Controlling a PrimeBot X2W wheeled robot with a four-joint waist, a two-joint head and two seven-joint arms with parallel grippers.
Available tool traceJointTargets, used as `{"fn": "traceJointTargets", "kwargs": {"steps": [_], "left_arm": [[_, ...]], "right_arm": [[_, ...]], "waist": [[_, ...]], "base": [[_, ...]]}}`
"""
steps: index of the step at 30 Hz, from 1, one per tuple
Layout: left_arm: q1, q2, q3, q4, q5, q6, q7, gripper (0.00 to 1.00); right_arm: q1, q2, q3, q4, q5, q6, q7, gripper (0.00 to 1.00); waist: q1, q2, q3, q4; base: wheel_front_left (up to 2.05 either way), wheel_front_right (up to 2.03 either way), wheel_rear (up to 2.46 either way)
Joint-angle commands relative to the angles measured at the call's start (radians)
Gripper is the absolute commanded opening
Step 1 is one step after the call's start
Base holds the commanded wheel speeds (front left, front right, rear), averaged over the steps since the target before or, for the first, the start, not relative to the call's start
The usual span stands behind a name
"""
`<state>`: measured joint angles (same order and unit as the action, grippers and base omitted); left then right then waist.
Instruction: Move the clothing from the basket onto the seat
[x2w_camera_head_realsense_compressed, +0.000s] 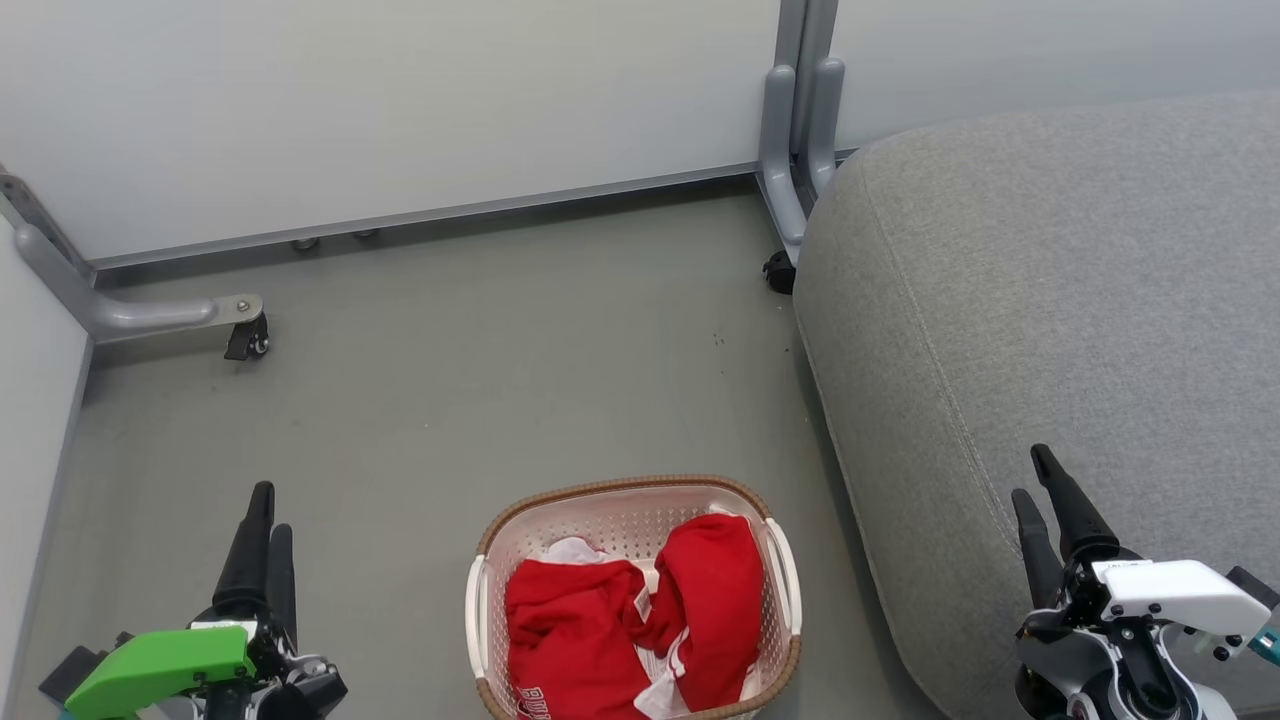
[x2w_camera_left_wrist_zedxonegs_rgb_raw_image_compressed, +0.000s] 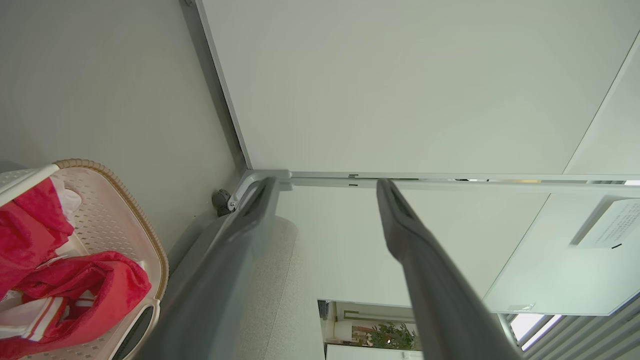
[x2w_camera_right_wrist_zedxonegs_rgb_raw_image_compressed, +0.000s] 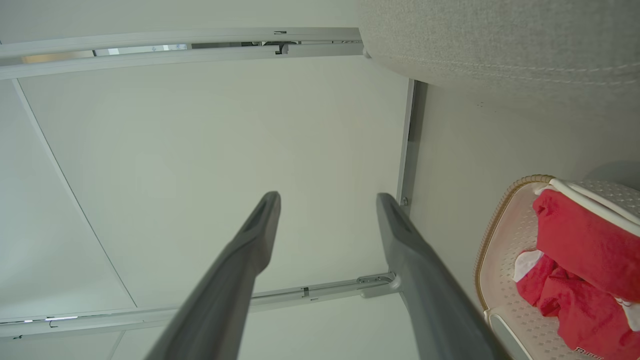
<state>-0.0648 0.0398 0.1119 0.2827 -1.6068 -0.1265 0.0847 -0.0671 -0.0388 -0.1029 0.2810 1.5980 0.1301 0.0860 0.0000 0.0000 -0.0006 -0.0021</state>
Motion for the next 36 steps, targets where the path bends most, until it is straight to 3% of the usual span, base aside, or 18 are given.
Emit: {"fn": "traceJointTargets", "kwargs": {"steps": [1, 14, 36], "left_arm": [[-0.007, 0.004, 0.004, -0.025, 0.022, -0.002, -0.011, 1.00], [0.003, 0.005, 0.042, -0.030, 0.111, -0.002, -0.069, 1.00], [0.003, 0.008, 0.119, -0.165, 0.449, -0.003, -0.153, 1.00]], "right_arm": [[-0.018, -0.004, 0.004, -0.021, -0.015, 0.000, -0.012, 1.00], [-0.038, -0.006, -0.005, -0.016, -0.216, 0.000, -0.071, 1.00], [-0.046, -0.008, 0.059, -0.211, -0.800, 0.000, -0.155, 1.00]], "waist": [[0.0000, 0.0000, -0.001, 0.000], [0.0000, 0.0000, -0.007, -0.003], [0.0000, 0.0000, -0.007, -0.005]], "base": [[0.00, 0.00, 0.00], [0.00, 0.00, 0.00], [0.00, 0.00, 0.00]]}}
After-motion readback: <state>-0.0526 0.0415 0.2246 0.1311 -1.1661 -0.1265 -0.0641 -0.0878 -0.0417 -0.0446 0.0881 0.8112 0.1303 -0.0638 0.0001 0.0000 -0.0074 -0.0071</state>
